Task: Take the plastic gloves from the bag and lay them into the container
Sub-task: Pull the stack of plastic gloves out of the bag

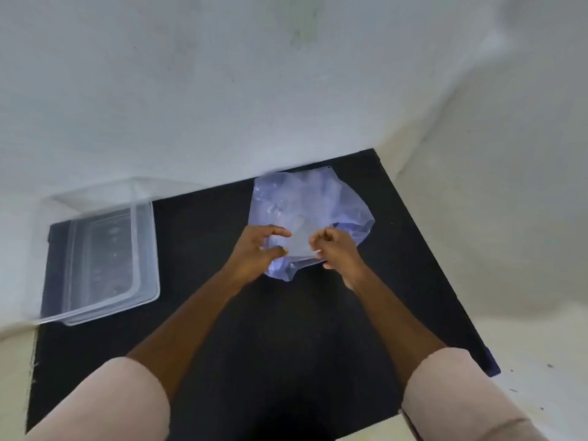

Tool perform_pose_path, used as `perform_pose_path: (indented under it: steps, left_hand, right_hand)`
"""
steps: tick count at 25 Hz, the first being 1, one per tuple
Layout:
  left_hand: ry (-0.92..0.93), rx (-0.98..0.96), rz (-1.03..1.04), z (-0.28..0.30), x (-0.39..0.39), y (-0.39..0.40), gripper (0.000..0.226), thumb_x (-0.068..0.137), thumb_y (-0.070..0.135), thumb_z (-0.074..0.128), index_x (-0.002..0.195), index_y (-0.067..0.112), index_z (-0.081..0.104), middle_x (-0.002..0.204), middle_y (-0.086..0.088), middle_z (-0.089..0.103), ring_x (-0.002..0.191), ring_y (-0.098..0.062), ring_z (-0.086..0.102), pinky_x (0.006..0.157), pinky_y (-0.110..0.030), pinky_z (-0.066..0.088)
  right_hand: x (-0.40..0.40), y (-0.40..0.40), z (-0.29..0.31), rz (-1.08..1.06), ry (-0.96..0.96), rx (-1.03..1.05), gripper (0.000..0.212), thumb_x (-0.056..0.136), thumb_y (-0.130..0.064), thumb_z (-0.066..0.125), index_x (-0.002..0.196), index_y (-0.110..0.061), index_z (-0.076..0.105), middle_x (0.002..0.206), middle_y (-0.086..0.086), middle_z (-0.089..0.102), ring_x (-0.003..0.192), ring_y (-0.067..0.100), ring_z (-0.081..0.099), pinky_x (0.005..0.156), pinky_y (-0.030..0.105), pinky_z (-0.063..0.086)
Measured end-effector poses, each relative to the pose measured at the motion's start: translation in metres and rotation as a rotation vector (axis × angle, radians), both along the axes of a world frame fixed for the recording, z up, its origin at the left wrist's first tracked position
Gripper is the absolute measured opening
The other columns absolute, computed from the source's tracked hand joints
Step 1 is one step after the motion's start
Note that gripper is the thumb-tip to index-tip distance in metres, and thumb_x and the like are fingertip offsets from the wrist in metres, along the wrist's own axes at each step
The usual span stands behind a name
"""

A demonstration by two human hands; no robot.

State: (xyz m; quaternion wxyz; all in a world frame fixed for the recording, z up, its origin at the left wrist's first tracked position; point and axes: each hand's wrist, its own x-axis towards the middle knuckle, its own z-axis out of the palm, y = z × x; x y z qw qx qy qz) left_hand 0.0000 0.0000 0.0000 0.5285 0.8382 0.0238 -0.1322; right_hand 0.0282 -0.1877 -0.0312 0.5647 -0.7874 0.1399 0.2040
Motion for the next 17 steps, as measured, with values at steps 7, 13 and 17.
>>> perform_pose_path:
  steps: [7, 13, 17]
  left_hand:
    - [-0.05, 0.897, -0.125, -0.065, 0.027, -0.054, 0.064, 0.081, 0.038, 0.067, 0.14, 0.042, 0.042, 0.16, -0.013, 0.003, 0.14, -0.036, 0.013, 0.11, -0.052, 0.021]
    - [-0.096, 0.817, -0.076, -0.073, 0.061, -0.059, 0.074, 0.084, 0.028, 0.064, 0.148, 0.02, 0.028, 0.133, -0.012, 0.042, 0.117, -0.031, 0.049, 0.093, -0.043, 0.044]
    - [-0.099, 0.738, -0.059, -0.072, 0.075, -0.057, 0.08, 0.083, 0.02, 0.064, 0.15, 0.023, 0.019, 0.128, -0.012, 0.044, 0.094, -0.028, 0.059, 0.069, -0.039, 0.058]
  right_hand:
    - [0.045, -0.022, -0.058, -0.142, -0.019, -0.357, 0.02, 0.082, -0.018, 0.063, 0.101, -0.015, 0.059, 0.103, 0.007, 0.066, 0.092, 0.029, 0.064, 0.072, 0.035, 0.049]
    - [0.078, -0.029, -0.071, -0.116, -0.018, -0.479, 0.049, 0.078, -0.03, 0.072, 0.123, -0.021, 0.053, 0.119, 0.004, 0.064, 0.104, 0.032, 0.064, 0.079, 0.042, 0.052]
    - [0.1, -0.02, -0.077, -0.121, 0.018, -0.508, 0.052, 0.075, -0.037, 0.075, 0.119, -0.017, 0.057, 0.114, 0.006, 0.067, 0.104, 0.031, 0.065, 0.076, 0.041, 0.053]
